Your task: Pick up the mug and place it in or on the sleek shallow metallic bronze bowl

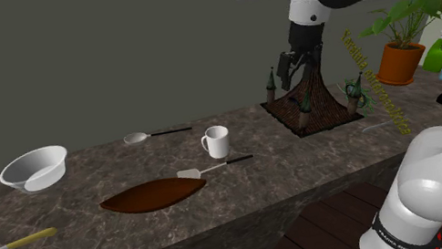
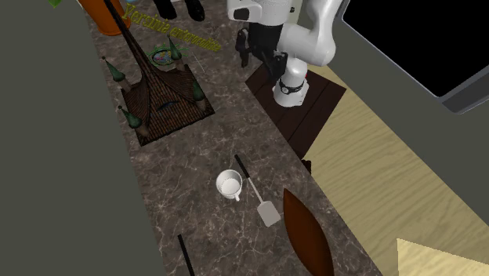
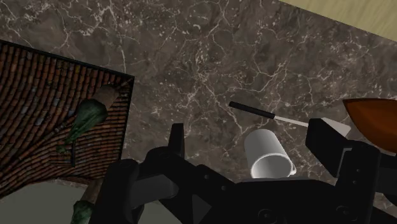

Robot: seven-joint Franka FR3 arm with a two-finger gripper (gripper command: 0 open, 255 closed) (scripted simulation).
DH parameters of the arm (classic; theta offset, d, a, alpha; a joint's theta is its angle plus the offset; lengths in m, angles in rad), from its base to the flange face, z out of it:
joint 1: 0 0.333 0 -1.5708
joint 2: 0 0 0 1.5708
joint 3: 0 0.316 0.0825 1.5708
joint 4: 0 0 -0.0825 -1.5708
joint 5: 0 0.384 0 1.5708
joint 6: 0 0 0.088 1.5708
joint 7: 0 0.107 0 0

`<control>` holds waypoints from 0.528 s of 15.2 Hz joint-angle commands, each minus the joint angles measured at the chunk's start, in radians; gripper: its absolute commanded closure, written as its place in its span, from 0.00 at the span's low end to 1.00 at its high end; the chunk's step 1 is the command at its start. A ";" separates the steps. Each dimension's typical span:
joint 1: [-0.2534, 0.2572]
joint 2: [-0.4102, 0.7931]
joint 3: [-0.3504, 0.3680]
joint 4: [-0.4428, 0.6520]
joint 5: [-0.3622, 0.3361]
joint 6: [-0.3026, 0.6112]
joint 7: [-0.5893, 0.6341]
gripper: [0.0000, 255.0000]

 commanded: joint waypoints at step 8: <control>0.008 0.221 -0.001 0.004 0.020 0.203 0.010 0.00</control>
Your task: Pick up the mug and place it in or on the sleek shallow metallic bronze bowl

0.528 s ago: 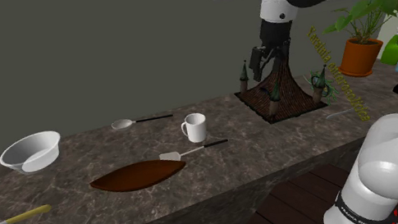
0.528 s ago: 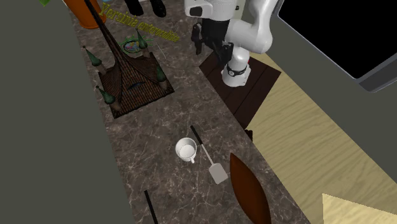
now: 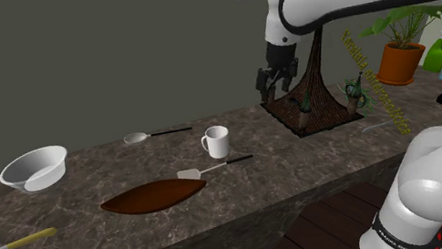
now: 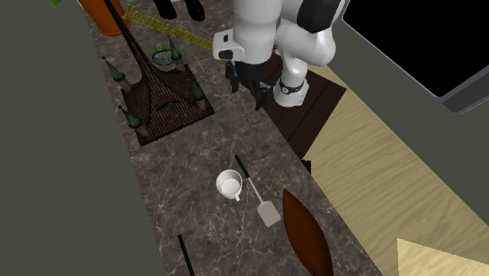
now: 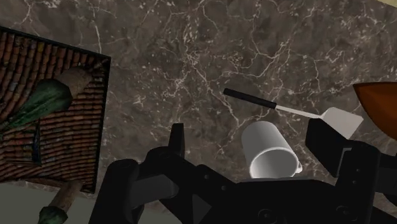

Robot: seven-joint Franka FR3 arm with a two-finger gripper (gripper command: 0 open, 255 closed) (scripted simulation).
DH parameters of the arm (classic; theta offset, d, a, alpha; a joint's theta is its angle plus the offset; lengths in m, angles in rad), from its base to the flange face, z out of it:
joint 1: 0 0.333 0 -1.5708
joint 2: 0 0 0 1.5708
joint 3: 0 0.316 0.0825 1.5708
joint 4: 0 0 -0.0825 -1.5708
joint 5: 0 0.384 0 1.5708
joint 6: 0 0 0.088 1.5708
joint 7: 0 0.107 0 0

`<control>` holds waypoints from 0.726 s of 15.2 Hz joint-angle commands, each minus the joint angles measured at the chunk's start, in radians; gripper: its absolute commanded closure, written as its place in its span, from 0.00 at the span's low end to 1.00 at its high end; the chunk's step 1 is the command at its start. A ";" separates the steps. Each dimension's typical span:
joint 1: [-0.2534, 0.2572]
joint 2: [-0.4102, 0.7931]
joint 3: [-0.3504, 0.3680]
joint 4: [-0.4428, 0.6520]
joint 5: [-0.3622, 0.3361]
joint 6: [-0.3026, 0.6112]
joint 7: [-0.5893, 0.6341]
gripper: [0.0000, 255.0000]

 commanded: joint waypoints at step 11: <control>0.016 0.441 0.001 0.148 0.040 0.272 0.004 0.00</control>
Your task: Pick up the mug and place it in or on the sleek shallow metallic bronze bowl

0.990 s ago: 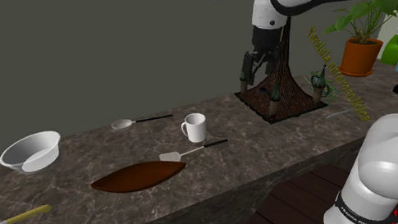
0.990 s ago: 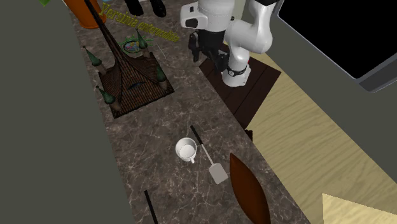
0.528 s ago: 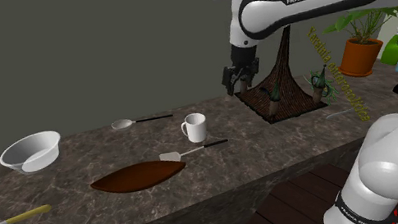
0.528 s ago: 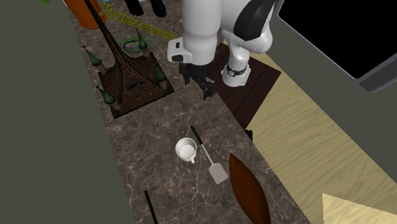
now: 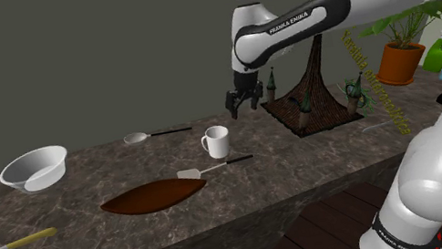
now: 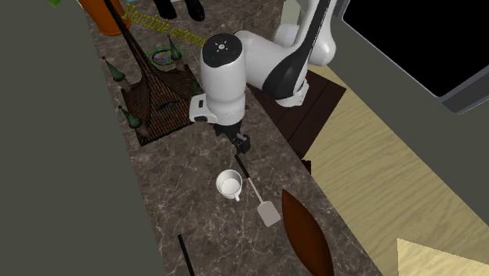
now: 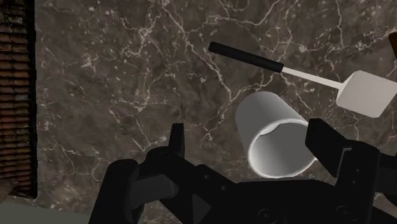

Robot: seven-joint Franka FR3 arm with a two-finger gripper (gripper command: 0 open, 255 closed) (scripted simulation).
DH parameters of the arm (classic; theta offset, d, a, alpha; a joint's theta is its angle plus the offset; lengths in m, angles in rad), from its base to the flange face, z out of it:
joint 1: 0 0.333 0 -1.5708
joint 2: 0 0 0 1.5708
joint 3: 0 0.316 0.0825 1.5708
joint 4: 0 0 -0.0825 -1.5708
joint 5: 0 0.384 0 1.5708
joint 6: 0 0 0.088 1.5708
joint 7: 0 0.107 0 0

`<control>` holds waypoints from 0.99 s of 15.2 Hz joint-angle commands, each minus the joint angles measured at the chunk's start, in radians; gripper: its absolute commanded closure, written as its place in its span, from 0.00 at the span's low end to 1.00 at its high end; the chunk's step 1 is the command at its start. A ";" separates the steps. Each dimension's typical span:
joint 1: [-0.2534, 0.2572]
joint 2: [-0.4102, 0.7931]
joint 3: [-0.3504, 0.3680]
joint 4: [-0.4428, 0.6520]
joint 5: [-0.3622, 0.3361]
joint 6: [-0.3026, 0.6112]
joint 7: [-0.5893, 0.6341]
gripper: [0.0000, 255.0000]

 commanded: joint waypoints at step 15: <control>0.012 0.382 0.011 0.176 0.036 0.190 -0.001 0.00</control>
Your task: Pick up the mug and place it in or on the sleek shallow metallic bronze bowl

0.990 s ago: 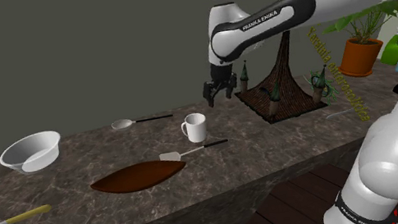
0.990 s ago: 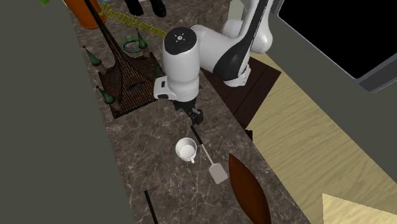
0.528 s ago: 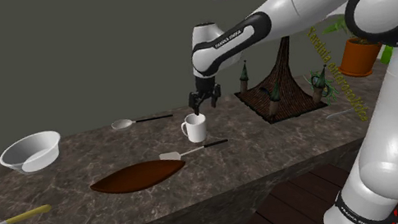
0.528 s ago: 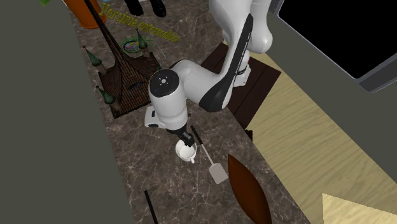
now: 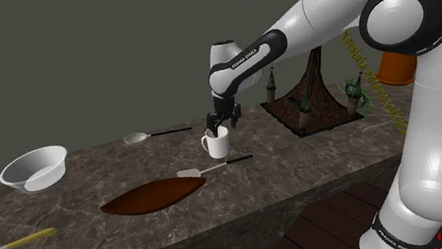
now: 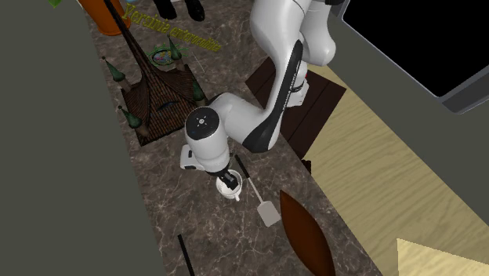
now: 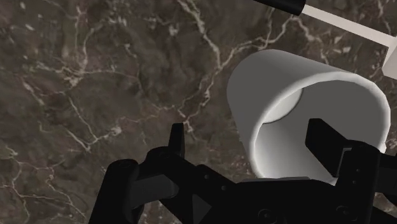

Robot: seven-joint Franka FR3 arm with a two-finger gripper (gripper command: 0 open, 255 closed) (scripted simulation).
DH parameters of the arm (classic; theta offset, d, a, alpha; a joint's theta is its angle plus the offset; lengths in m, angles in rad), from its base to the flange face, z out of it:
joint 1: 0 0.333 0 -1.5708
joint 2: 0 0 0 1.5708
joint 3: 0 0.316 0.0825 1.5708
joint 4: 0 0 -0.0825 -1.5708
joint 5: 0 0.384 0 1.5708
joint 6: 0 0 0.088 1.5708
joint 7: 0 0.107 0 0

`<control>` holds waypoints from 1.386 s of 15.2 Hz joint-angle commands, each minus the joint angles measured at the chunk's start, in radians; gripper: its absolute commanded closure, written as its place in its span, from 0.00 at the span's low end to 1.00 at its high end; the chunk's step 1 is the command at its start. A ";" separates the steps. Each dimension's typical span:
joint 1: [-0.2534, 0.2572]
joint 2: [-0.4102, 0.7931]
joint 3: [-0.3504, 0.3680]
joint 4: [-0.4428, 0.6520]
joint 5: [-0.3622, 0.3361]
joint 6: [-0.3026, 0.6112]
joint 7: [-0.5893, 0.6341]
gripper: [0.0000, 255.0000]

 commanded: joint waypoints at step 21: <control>0.001 -0.010 0.001 0.007 -0.001 -0.016 0.003 1.00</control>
